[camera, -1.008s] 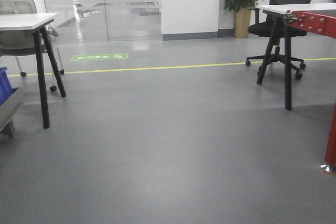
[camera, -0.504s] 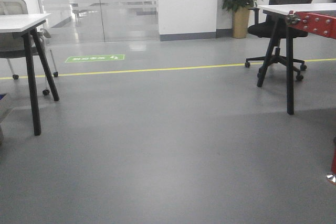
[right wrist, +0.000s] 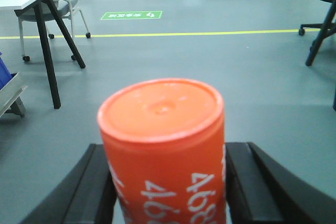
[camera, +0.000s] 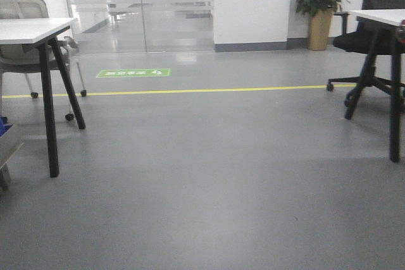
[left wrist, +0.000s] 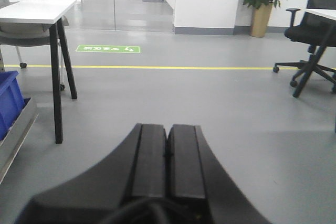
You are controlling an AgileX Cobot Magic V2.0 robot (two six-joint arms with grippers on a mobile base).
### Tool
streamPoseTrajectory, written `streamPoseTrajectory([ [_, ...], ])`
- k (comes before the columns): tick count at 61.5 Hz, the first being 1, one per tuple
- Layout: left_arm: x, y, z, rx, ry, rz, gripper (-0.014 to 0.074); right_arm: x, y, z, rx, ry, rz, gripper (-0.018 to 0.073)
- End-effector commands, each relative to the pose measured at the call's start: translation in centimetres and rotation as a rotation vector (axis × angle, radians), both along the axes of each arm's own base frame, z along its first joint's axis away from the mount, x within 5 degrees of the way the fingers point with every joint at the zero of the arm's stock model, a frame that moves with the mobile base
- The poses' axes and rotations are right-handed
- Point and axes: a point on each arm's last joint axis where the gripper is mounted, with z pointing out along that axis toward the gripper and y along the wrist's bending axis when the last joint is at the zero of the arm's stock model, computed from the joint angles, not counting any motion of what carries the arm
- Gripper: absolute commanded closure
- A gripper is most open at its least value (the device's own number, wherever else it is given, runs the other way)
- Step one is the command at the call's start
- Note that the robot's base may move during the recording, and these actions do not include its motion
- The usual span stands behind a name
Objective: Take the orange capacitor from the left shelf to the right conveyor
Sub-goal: 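Drive the base to the red conveyor holding the capacitor in right gripper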
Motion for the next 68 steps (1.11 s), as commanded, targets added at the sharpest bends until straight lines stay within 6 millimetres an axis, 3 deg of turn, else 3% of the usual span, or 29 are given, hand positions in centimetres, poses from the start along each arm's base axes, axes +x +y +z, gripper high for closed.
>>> streamPoseTrajectory([
  [1,-0.16,0.05,1.05,-0.018,-0.106,0.000,0.0723,0.04,-0.03,1.56,0.000,-0.101,-0.005,0.0450],
  [68,-0.16,0.05,1.05,-0.018,-0.106,0.000,0.0723,0.04,-0.02,1.55,0.001,-0.100,-0.004,0.0450],
])
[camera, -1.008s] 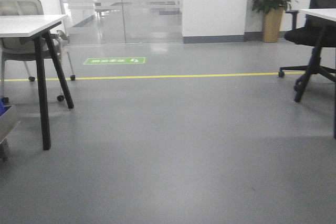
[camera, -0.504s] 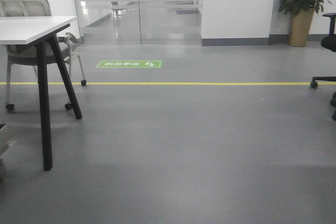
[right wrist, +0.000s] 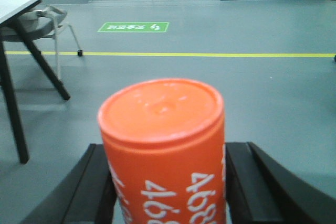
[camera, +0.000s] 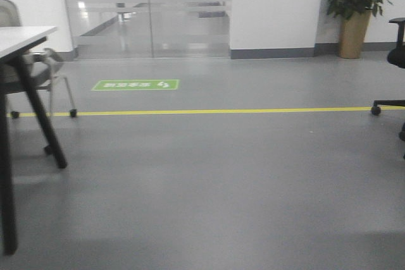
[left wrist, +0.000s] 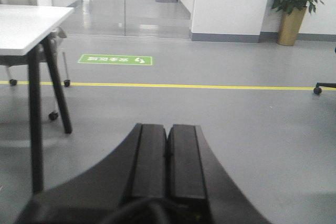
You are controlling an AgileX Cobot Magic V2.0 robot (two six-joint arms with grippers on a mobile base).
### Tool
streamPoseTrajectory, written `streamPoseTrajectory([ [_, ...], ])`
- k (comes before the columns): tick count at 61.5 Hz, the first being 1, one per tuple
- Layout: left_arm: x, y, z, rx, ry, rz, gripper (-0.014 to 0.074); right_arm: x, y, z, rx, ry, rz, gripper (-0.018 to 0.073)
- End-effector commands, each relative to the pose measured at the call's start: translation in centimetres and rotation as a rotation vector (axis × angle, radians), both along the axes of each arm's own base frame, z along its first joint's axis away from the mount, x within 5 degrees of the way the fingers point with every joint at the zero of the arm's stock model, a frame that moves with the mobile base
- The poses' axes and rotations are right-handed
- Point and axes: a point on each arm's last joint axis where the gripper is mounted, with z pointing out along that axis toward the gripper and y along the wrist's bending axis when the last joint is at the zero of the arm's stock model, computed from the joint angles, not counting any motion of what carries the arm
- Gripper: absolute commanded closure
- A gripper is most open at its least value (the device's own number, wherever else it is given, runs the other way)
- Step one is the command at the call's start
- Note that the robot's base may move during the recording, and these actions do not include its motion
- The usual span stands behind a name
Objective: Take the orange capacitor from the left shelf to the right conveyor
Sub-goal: 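Drive the base to the red conveyor holding the capacitor in right gripper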
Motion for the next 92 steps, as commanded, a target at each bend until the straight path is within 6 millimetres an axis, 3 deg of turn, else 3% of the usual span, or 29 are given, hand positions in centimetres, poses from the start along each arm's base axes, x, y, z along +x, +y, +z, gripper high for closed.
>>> streamPoseTrajectory([
  [1,-0.16,0.05,1.05,-0.018,-0.106,0.000,0.0723,0.04,-0.02,1.55,0.001,-0.100,-0.004,0.0450],
  [92,-0.15,0.06,1.05,-0.018,-0.106,0.002,0.0723,0.04,-0.02,1.55,0.001,-0.100,-0.004,0.0450],
])
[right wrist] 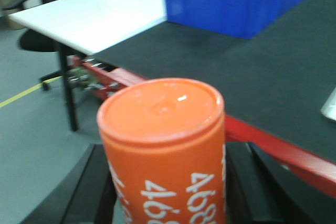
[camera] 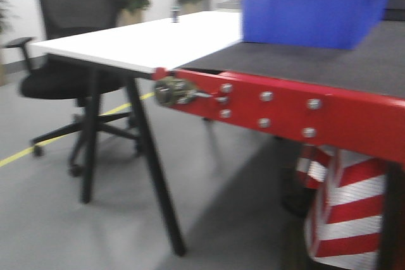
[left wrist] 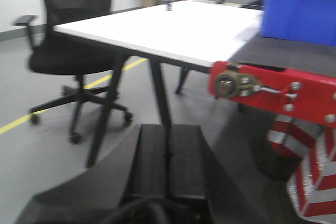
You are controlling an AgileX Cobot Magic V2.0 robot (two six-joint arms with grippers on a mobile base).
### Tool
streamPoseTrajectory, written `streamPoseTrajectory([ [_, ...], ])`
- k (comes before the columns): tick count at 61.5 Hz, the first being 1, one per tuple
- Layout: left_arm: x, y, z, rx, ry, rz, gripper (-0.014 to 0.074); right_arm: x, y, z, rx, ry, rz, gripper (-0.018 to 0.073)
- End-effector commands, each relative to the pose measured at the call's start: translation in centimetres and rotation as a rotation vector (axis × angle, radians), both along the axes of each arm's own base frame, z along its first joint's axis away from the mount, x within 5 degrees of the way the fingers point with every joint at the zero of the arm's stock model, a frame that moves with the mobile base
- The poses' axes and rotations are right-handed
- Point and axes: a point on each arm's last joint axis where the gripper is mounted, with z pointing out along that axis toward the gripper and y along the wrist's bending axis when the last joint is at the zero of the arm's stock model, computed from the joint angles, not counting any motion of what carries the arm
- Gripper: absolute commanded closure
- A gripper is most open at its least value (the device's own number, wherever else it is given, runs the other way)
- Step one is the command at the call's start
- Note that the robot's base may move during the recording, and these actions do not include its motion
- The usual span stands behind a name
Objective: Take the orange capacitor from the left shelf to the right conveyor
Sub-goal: 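Drive the base to the red conveyor holding the capacitor in right gripper, then move the right gripper over the metal tray on the conveyor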
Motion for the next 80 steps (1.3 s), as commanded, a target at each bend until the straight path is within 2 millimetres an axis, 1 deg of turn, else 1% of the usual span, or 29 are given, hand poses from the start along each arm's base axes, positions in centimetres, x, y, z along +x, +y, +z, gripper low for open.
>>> streamPoseTrajectory([
  [1,-0.15,0.06,1.05,-0.018,-0.106,0.002,0.0723,0.03,-0.03,1.60,0.001,-0.102,-0.004,0.0450],
  [80,-0.15,0.06,1.05,-0.018,-0.106,0.002,0.0723,0.03,-0.03,1.60,0.001,-0.102,-0.004,0.0450],
])
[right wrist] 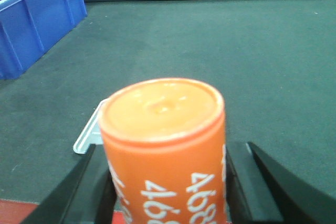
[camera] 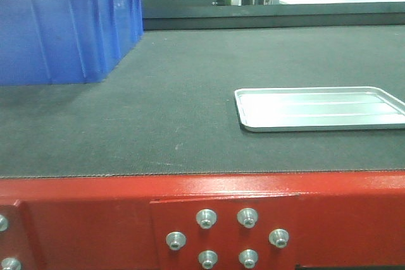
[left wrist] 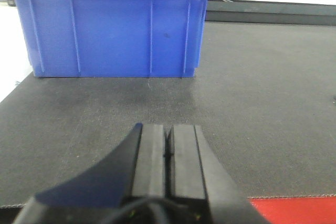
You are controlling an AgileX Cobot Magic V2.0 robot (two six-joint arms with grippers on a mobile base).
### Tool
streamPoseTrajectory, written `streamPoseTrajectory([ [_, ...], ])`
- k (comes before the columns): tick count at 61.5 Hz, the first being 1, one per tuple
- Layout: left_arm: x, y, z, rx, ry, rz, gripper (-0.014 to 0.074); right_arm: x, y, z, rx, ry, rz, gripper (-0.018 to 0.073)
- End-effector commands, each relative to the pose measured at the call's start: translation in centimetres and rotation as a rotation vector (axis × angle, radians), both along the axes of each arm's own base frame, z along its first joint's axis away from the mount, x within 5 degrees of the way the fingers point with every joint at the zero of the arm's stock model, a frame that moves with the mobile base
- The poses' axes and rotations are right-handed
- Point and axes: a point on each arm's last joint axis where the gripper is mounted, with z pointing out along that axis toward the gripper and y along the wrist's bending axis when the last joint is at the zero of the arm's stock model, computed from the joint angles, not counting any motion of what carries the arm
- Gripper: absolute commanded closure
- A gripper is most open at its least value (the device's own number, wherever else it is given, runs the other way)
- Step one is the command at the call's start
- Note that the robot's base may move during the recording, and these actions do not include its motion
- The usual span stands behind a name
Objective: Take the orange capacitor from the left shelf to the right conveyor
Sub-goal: 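Move the right gripper over the metal tray on the conveyor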
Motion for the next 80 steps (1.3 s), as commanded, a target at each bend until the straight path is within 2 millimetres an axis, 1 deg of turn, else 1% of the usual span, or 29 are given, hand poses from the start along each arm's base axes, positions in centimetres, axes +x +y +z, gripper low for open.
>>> streamPoseTrajectory([
  [1,-0.2,0.1,1.1,-0.018,-0.106,0.002,0.0723,0.0,0.0,1.6,0.001,-0.102,-0.004,0.0450],
  [40,-0.2,0.1,1.1,-0.018,-0.106,0.002,0.0723,0.0,0.0,1.7,0.002,-0.108,-0.003,0.0450],
  [47,-0.2,0.1,1.1,-0.018,-0.106,0.002,0.0723,0.1,0.0,2.1,0.009,-0.158,0.000,0.0450],
  [53,-0.2,0.1,1.1,-0.018,-0.106,0.002,0.0723,0.6,0.2,3.1,0.015,-0.206,0.005,0.0450],
  [58,-0.2,0.1,1.1,-0.018,-0.106,0.002,0.0723,1.9,0.4,3.8,0.014,-0.204,0.008,0.0450],
  [61,-0.2,0.1,1.1,-0.018,-0.106,0.002,0.0723,3.1,0.6,4.2,0.013,-0.196,0.010,0.0450],
  [64,-0.2,0.1,1.1,-0.018,-0.106,0.002,0.0723,4.9,0.9,4.6,0.010,-0.180,0.014,0.0450],
  [69,-0.2,0.1,1.1,-0.018,-0.106,0.002,0.0723,7.2,1.4,5.4,0.009,-0.177,0.019,0.0450],
  [71,-0.2,0.1,1.1,-0.018,-0.106,0.002,0.0723,8.6,1.6,5.6,0.008,-0.173,0.022,0.0450],
  [75,-0.2,0.1,1.1,-0.018,-0.106,0.002,0.0723,10.6,2.0,5.8,0.008,-0.172,0.026,0.0450],
  [80,-0.2,0.1,1.1,-0.018,-0.106,0.002,0.0723,13.1,2.5,5.2,0.012,-0.186,0.037,0.0450],
])
